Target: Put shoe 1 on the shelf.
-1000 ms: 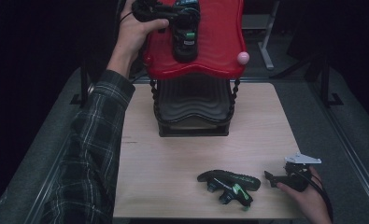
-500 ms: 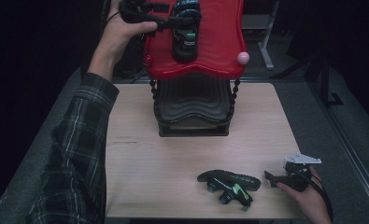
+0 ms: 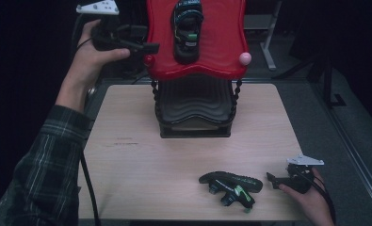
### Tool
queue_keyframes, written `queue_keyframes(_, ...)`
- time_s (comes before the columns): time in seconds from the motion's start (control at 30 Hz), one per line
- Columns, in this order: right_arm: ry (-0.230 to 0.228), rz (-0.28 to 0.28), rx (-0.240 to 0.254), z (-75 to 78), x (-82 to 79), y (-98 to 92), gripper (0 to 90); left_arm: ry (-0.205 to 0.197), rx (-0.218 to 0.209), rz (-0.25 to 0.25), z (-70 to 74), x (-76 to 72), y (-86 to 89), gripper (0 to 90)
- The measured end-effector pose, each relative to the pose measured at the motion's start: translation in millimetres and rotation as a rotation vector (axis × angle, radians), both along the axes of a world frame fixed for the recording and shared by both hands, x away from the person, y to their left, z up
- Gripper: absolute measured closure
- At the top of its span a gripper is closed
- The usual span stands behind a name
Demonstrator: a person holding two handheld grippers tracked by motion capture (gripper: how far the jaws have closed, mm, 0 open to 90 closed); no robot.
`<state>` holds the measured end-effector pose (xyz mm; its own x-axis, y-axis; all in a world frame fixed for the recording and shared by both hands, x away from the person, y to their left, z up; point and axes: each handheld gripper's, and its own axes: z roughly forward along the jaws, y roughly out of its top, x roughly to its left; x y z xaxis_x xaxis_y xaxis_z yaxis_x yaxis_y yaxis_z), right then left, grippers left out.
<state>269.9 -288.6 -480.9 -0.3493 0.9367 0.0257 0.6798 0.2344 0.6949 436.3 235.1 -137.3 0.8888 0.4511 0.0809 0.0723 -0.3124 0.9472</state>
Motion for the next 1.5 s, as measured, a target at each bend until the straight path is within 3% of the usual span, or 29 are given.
queue_keyframes(0.27,0.001,-0.001,0.0,0.0,0.0,0.0,0.3,0.02,0.02,0.019,-25.9,-34.7,16.0,16.8)
queue_keyframes(0.6,0.0,-0.003,0.0,-0.1,0.0,0.0,0.3,0.048,0.058,0.04,-74.5,-71.1,30.0,16.8)
queue_keyframes(0.73,-0.002,-0.001,-0.001,-0.1,0.1,-0.1,0.3,0.063,0.087,0.068,-97.4,-81.7,37.5,16.9)
queue_keyframes(0.87,-0.001,-0.002,-0.001,-0.1,0.1,-0.2,0.3,0.107,0.085,0.071,-123.4,-91.2,45.9,16.9)
queue_keyframes(1.07,0.0,-0.002,-0.002,0.0,0.1,-0.2,0.3,0.139,0.103,0.122,-163.0,-106.4,58.1,16.9)
queue_keyframes(1.5,-0.001,-0.001,-0.002,-0.1,0.1,-0.2,0.4,0.223,0.24,0.216,-246.4,-132.7,71.5,16.9)
